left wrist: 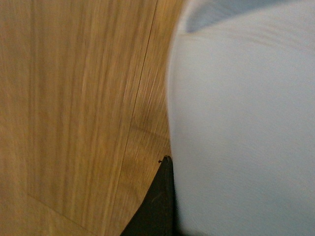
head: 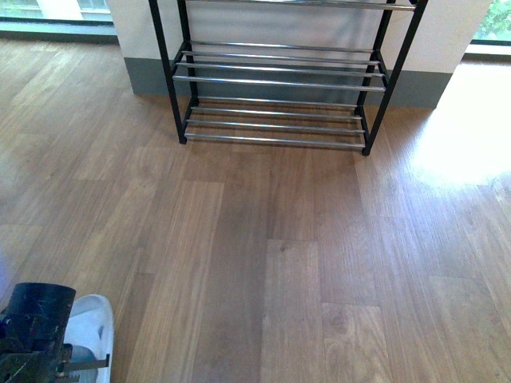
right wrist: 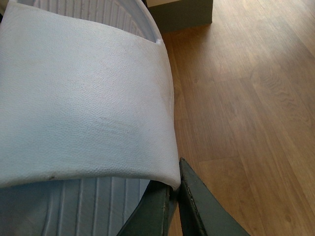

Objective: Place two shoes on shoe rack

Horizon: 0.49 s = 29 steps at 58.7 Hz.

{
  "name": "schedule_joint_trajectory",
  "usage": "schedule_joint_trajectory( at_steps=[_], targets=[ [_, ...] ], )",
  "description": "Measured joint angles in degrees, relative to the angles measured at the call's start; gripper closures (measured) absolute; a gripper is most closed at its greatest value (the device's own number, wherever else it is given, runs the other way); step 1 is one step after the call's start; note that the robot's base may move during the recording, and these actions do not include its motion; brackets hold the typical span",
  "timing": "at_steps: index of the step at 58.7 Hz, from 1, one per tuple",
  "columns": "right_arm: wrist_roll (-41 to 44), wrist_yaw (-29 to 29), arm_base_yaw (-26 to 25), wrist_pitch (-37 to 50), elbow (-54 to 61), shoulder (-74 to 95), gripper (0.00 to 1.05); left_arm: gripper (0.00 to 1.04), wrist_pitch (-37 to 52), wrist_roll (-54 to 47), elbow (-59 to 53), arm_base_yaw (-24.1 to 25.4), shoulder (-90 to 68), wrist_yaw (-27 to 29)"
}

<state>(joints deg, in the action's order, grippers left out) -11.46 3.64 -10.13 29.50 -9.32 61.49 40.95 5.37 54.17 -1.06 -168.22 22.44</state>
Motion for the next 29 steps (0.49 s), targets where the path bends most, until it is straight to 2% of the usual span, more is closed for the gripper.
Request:
schedule_joint_trajectory(
  at_steps=[7,17,23,29],
  targets=[
    [0.0,0.0,0.0,0.0,0.0,0.0,1.03,1.03,8.7,-10.0,-5.9,0.2,5.1,-0.6],
    [0.0,0.0,0.0,0.0,0.0,0.0,1.03,1.03,15.5,-21.2,-17.0,1.8,17.6,-2.6],
    [0.0,0.0,0.0,0.0,0.0,0.0,1.03,1.03,15.0,-23.3,-22.9,2.4,26.2,-4.0],
    [0.0,0.0,0.0,0.0,0.0,0.0,1.03,1.03,9.9,-23.5,-30.6,2.0,40.4,-4.6]
  ],
)
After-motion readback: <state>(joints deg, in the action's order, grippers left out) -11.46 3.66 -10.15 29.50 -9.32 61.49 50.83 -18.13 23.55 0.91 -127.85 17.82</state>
